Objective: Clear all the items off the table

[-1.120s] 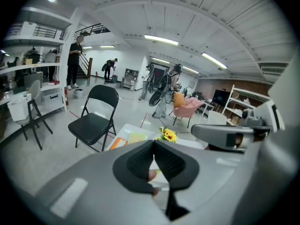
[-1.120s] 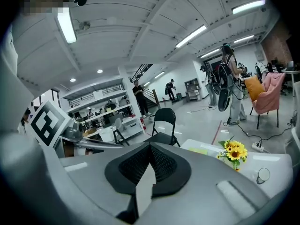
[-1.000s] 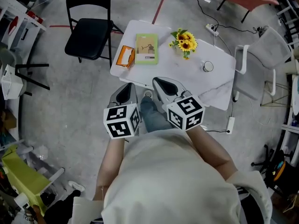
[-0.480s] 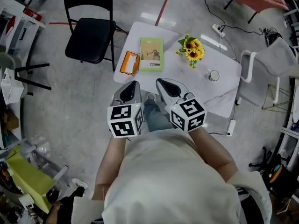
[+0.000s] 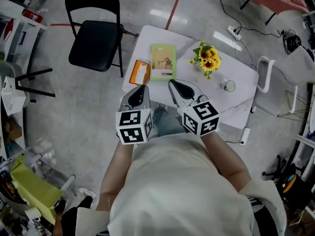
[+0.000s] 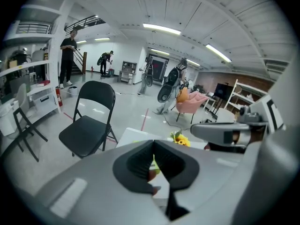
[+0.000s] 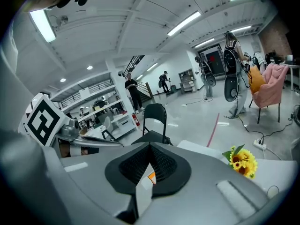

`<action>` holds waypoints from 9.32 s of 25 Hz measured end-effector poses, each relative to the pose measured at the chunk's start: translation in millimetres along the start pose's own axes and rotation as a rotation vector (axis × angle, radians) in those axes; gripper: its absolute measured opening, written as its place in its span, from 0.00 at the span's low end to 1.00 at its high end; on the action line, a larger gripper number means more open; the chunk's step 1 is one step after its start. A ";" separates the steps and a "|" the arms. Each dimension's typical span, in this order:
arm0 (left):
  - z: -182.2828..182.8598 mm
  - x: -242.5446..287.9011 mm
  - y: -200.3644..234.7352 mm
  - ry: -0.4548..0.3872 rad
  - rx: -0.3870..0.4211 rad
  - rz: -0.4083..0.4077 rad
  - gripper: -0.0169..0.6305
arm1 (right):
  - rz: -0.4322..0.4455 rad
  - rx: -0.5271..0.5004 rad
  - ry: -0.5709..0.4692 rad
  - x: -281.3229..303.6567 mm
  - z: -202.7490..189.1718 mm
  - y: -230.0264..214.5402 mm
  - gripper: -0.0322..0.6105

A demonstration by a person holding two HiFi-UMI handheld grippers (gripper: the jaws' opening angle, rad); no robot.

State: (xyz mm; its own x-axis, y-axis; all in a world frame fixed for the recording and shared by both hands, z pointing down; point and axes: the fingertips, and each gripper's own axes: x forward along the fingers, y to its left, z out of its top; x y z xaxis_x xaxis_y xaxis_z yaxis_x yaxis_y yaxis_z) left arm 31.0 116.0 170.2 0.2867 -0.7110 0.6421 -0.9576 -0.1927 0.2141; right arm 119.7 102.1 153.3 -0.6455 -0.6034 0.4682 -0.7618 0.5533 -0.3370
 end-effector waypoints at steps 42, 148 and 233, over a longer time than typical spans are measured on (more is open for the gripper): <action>-109.4 145.0 100.6 0.247 0.020 0.034 0.17 | -0.135 0.159 0.133 126.2 -97.1 -83.3 0.05; -144.0 265.9 397.5 0.480 0.050 0.059 0.51 | -0.184 0.250 0.218 351.7 -149.1 -5.6 0.05; -54.2 263.3 710.4 0.255 -0.008 0.387 0.63 | 0.064 0.161 0.347 518.2 -128.2 107.6 0.05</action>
State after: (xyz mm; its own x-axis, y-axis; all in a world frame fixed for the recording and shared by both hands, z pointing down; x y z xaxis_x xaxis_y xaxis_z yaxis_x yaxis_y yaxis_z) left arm -572.3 -171.4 531.3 -0.0926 -0.5406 0.8361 -0.9956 0.0596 -0.0718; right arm -289.6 -77.4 464.4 -0.6557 -0.3252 0.6814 -0.7374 0.4694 -0.4856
